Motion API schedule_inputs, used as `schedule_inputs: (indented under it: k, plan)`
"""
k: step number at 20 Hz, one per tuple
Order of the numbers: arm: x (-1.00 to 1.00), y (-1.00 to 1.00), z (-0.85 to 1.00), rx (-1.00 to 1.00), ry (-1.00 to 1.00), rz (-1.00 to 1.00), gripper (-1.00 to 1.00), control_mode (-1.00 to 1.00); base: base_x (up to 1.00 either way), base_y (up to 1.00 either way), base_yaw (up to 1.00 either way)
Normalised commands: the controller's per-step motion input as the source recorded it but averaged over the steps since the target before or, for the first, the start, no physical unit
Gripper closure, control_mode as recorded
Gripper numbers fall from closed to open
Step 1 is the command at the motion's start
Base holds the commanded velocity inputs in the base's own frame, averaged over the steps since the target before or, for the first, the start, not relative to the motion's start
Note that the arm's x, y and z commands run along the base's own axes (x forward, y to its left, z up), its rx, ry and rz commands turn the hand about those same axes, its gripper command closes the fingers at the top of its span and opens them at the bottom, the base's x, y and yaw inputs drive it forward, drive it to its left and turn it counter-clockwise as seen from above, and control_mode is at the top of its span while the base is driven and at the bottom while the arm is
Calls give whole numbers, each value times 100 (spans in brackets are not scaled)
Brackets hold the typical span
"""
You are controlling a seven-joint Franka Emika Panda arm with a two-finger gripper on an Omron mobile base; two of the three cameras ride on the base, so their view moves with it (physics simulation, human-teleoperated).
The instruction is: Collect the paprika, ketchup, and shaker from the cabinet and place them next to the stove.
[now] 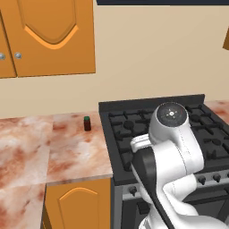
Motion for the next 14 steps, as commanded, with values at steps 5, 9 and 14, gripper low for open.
schedule_inputs:
  k: [5,9,14]
  plan:
    - [-35,0,-17,0,2,0,-100,-100,0,0,0]
    - [-16,0,-4,0,-1,-2,-100,100,-46,0,-15]
    - [0,0,0,0,0,0,-100,100,-55,0,-37]
